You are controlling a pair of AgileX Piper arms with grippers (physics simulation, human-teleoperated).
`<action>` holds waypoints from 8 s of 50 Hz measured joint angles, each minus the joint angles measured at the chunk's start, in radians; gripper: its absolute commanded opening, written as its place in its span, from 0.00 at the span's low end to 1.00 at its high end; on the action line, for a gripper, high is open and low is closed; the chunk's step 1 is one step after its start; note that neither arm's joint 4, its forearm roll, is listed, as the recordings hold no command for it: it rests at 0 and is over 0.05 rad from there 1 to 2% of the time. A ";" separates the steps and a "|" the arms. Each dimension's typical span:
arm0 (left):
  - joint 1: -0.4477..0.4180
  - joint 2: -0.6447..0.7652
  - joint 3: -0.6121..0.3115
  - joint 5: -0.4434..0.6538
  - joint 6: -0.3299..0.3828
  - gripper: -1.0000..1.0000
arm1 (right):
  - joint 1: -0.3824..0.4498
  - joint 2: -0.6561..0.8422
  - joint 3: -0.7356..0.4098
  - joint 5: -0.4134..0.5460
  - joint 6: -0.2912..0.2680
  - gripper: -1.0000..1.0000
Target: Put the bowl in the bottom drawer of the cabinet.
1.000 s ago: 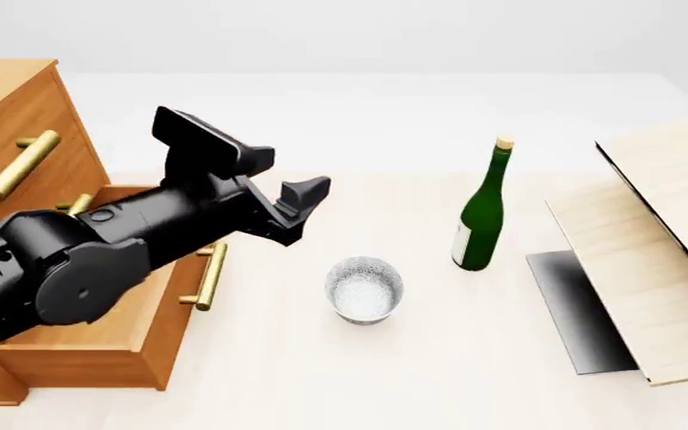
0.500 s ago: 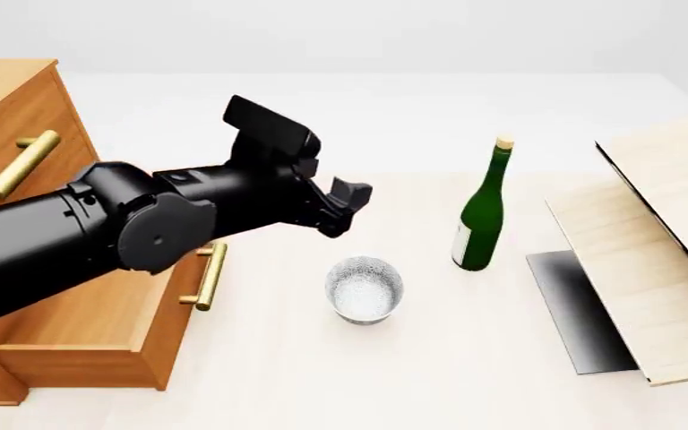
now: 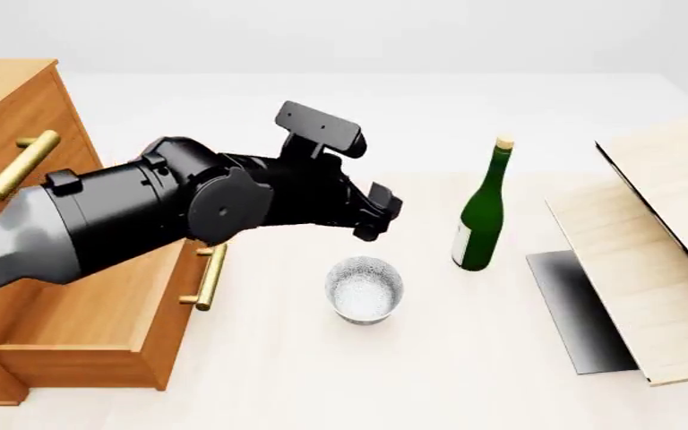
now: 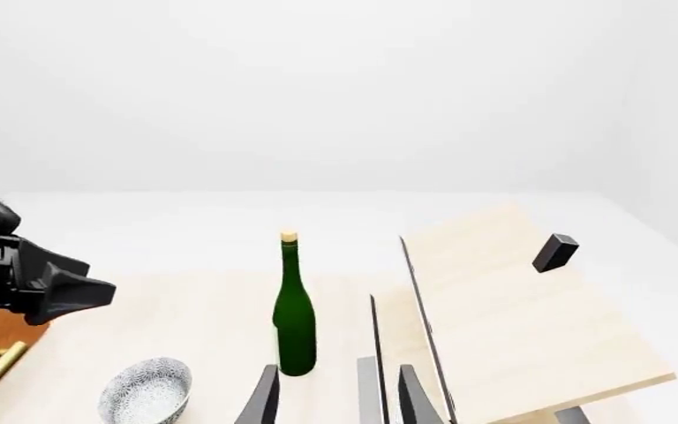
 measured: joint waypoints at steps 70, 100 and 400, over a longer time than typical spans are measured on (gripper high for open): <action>-0.036 0.308 -0.245 0.182 -0.056 1.00 | 0.000 0.000 0.000 0.000 0.000 1.00; -0.026 0.410 -0.301 0.185 -0.092 1.00 | 0.000 0.000 0.000 0.000 0.000 1.00; 0.116 0.158 -0.047 -0.116 -0.183 0.00 | 0.000 0.000 0.000 0.000 0.000 1.00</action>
